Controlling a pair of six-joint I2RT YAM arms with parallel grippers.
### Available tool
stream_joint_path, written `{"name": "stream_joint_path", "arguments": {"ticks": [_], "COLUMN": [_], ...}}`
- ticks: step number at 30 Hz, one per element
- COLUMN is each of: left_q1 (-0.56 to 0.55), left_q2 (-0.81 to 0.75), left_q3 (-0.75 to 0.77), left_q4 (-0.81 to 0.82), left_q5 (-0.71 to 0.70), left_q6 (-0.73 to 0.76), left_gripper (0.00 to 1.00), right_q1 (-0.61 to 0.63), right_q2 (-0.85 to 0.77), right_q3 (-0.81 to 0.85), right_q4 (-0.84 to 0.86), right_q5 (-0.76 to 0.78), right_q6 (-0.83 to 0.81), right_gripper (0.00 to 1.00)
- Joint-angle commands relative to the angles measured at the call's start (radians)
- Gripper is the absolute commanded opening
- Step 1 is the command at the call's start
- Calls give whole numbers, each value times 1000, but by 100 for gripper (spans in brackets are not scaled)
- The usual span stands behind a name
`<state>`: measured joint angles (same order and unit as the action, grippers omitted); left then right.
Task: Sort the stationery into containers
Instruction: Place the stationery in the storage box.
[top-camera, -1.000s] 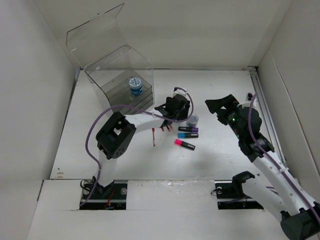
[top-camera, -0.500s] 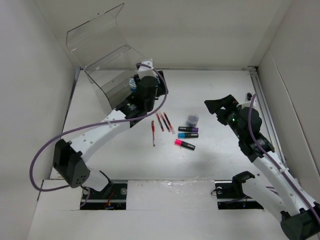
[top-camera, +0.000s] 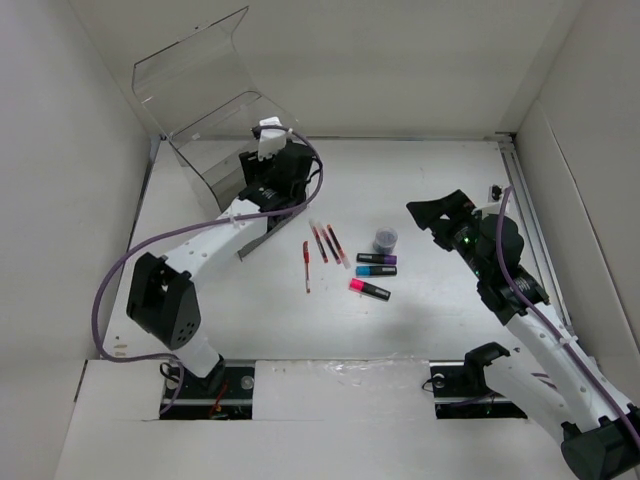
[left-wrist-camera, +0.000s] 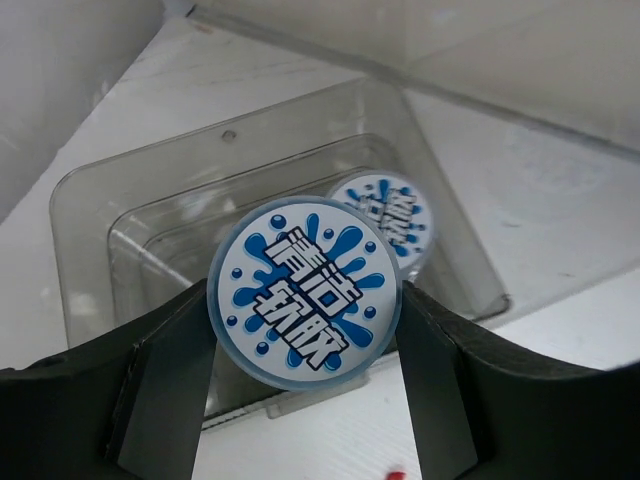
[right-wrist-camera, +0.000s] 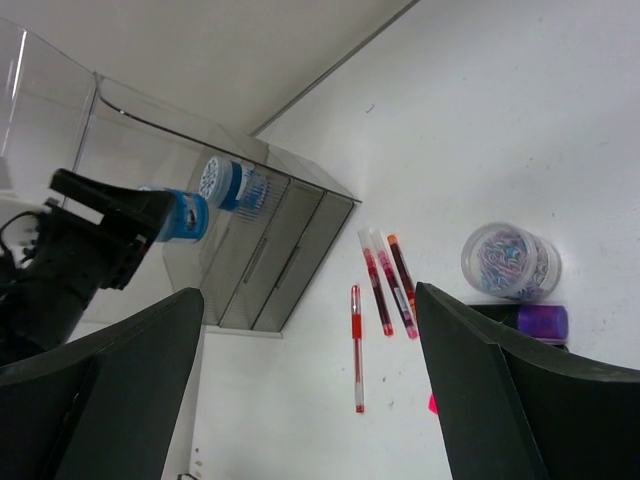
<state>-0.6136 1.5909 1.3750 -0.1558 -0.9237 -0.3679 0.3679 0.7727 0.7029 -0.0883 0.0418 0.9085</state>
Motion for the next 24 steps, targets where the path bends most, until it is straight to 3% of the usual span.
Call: {"name": "stream_joint_path", "arguments": {"ticks": [1,6,13,14,17,19,24], "left_q1": [47,48,115,115,115,115,88], "left_q2": [-8,21,72,83,107,107,2], "left_q3": [62,53,72,72,81,95,27], "left_q4": [-19,-19,-31,-31,-42,-63,22], "left_q5": [-82,-158,-139,-139,-159,-140,-58], "left_q6": [-15,-16,-37,-37,-58,-80,-77], "left_gripper": [38,38,38,42,67,80,80], "right_q1": [9,9,9,9,9,9,9], "right_q2": [-13,-13,-13,-13,-4,-4,-4], "right_q3": [-2,-2,-2,-2,-2,-2,-2], "right_q4": [47,56,56,56,56,56,56], "right_q5": [-16,-25,-34,-34,-34,-34,-34], "right_q6": [-3,-3,-3,-3,-3,-3,-3], "right_gripper": [93,93,93,93,93,93,93]}}
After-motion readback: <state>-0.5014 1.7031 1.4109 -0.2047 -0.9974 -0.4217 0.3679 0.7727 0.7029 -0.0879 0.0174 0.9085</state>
